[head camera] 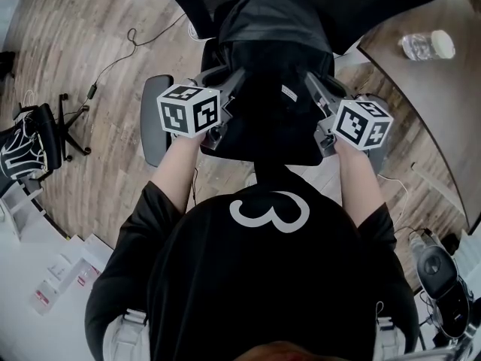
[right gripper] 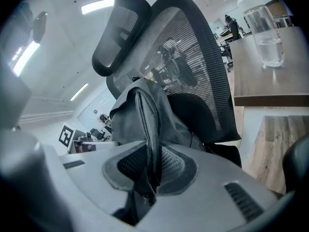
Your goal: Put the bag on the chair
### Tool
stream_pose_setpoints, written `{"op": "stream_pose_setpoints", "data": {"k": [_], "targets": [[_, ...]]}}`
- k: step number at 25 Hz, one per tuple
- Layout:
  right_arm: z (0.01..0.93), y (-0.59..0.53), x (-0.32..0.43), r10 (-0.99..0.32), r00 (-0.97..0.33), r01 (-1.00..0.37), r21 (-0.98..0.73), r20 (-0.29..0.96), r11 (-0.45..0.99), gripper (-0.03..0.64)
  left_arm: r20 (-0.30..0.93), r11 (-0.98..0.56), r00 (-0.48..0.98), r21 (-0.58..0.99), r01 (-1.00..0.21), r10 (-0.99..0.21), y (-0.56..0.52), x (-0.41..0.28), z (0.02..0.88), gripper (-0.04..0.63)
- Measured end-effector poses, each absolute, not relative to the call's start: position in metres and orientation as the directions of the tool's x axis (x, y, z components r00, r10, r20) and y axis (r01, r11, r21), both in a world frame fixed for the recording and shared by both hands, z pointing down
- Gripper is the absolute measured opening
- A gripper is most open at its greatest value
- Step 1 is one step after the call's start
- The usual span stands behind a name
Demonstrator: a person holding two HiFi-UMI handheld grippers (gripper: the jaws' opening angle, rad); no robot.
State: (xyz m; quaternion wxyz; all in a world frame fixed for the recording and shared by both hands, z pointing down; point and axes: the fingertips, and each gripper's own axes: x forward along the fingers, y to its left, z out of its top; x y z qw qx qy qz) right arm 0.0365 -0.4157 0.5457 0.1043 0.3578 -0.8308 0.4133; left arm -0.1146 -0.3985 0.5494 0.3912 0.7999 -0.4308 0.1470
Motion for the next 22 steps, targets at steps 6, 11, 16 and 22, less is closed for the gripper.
{"op": "stream_pose_setpoints", "data": {"k": [6,11,16,22], "targets": [[0.544,-0.41,0.046,-0.516,-0.725,-0.674,-0.624,0.456,0.396,0.069,0.584,-0.312,0.56,0.476,-0.823,-0.587,-0.398,-0.109,0.551,0.108],[0.544,-0.403,0.048,-0.518,-0.724,-0.676,-0.62,0.456,0.398,0.081,0.59,-0.308,0.558,0.475,-0.824,-0.584,-0.39,-0.109,0.553,0.15],[0.539,-0.403,0.048,-0.535,-0.72,-0.678,-0.613,0.441,0.406,0.14,0.587,-0.293,0.547,0.475,-0.83,-0.597,-0.386,-0.116,0.554,0.19],[0.523,-0.399,0.059,-0.598,-0.693,-0.687,-0.618,0.402,0.381,0.178,0.584,-0.261,0.515,0.465,-0.846,-0.627,-0.374,-0.131,0.547,0.21]]}}
